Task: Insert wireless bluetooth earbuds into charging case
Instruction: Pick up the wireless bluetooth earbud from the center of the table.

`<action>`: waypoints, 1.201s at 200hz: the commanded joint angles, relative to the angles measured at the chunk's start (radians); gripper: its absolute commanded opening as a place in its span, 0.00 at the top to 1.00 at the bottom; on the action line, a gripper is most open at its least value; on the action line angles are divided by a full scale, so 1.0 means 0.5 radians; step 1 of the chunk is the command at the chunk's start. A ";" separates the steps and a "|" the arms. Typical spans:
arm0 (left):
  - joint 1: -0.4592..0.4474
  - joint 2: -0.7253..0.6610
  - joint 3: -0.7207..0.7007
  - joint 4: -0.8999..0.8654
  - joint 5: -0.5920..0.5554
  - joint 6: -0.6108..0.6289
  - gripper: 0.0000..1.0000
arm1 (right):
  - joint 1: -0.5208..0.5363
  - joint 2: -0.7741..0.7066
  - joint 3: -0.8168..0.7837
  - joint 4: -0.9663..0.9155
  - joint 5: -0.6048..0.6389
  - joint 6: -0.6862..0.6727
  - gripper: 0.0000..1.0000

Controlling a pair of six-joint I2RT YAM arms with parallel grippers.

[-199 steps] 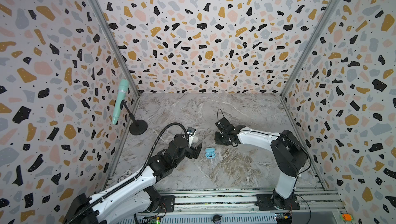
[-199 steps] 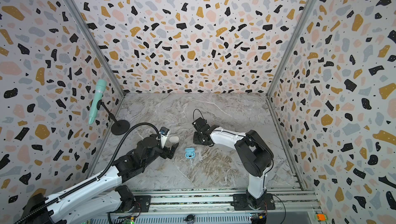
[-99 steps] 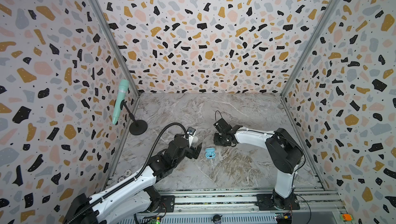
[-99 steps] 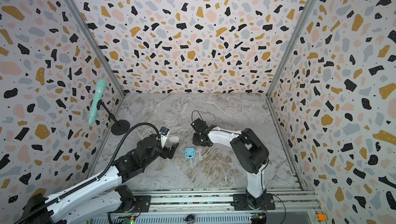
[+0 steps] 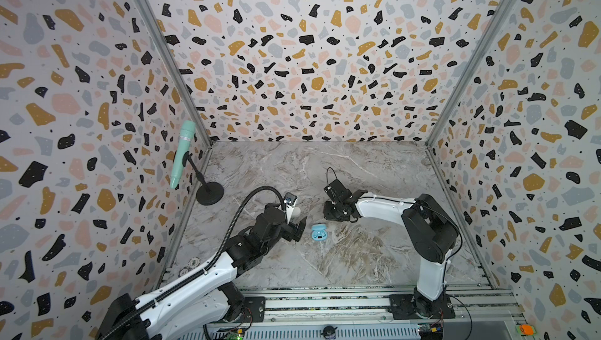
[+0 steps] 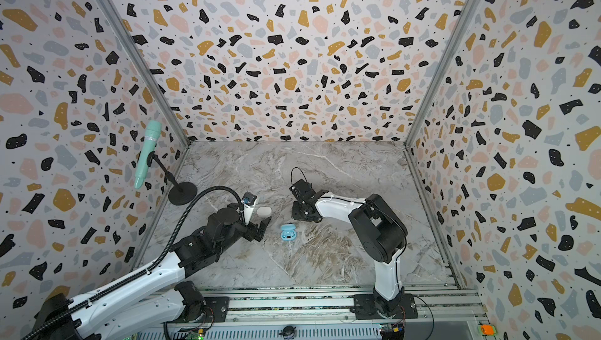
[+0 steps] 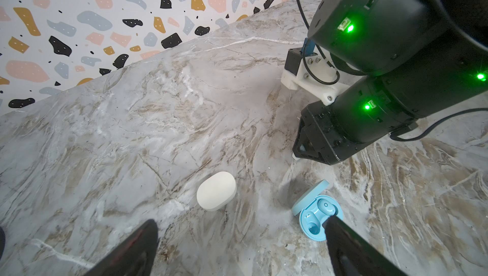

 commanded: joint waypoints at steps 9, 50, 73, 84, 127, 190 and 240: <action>-0.004 -0.008 0.062 0.010 -0.015 0.025 0.00 | -0.002 0.026 0.017 -0.008 -0.011 -0.033 0.77; -0.006 -0.008 0.064 0.010 -0.012 0.021 0.00 | -0.013 0.028 0.010 -0.017 -0.012 -0.030 0.82; -0.006 -0.008 0.064 0.010 -0.009 0.025 0.00 | -0.017 0.001 -0.005 -0.006 -0.018 -0.017 0.83; -0.006 -0.007 0.066 0.012 -0.009 0.024 0.00 | -0.018 -0.022 -0.012 0.012 -0.028 -0.016 0.83; -0.006 -0.015 0.067 0.013 -0.023 0.026 0.00 | -0.011 -0.158 -0.029 0.056 -0.054 -0.032 0.83; -0.004 -0.031 0.068 0.015 -0.067 0.026 0.00 | 0.037 -0.372 -0.081 0.020 0.061 -0.034 0.84; -0.001 -0.072 0.079 -0.010 -0.260 0.014 0.00 | 0.161 -0.556 -0.139 -0.075 0.222 0.000 0.84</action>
